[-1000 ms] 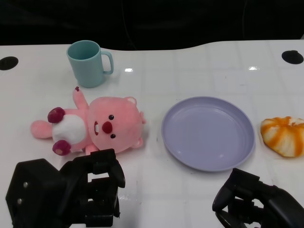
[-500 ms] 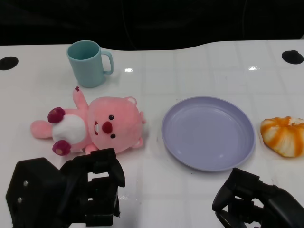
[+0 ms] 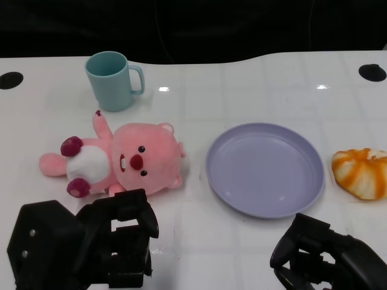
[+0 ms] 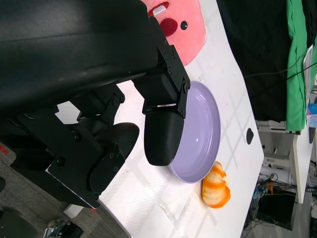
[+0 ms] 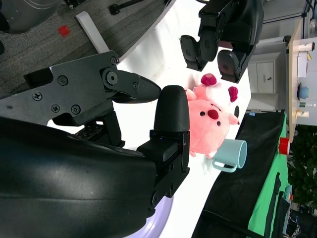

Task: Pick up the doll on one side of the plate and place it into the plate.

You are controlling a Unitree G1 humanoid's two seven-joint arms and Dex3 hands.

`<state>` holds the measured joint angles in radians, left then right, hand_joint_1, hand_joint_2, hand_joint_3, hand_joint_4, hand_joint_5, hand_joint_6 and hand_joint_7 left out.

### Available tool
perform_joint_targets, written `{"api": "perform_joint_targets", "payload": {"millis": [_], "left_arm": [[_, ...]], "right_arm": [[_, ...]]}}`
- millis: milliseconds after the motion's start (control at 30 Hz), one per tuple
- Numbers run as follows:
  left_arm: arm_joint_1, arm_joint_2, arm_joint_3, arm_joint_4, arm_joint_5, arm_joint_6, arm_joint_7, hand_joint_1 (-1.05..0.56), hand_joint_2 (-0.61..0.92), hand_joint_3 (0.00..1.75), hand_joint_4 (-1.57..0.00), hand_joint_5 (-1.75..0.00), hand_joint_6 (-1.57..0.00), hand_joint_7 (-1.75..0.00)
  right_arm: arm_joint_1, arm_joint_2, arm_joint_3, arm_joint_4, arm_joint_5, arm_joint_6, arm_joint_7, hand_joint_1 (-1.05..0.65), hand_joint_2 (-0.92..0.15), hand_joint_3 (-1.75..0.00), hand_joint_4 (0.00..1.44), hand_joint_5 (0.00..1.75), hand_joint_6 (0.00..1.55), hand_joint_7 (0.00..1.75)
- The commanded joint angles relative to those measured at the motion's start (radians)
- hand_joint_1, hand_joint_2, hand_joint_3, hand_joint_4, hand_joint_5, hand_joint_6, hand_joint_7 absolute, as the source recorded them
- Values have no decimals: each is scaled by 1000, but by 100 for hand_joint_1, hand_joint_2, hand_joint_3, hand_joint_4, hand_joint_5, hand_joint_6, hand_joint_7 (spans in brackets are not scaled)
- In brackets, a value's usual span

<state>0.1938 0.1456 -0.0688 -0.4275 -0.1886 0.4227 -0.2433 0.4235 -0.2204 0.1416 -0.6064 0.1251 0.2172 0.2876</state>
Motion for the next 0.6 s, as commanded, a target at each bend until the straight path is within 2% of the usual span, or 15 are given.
{"api": "perform_joint_targets", "payload": {"millis": [33, 133, 367, 533, 600], "left_arm": [[0, 12, 13, -2, 0, -9, -1, -1, 37, 154, -91, -175, -82, -165], [-3, 6, 19, 5, -4, -25, -1, -2, 37, 152, -89, -175, -81, -163], [-16, -7, 51, 23, -19, -70, 3, -4, 41, 135, -74, -159, -75, -124], [-25, 9, 63, 9, 5, -89, 11, -13, 46, 112, -69, -138, -69, -101], [-33, 23, 70, 2, 11, -93, 5, -15, 54, 96, -64, -128, -65, -83]], "right_arm": [[0, -2, -2, -14, 7, 7, -4, -27, -89, -58, 65, 175, 46, 166], [0, -1, -2, -11, 6, 3, -4, -26, -89, -58, 65, 175, 46, 166], [-1, 1, 3, -14, 3, 13, -10, -26, -89, -58, 66, 175, 46, 166], [0, 3, 10, -16, 2, 11, -11, -26, -89, -59, 65, 175, 46, 166], [0, 3, 13, -19, 1, 16, -11, -26, -88, -59, 65, 175, 46, 166]]}}
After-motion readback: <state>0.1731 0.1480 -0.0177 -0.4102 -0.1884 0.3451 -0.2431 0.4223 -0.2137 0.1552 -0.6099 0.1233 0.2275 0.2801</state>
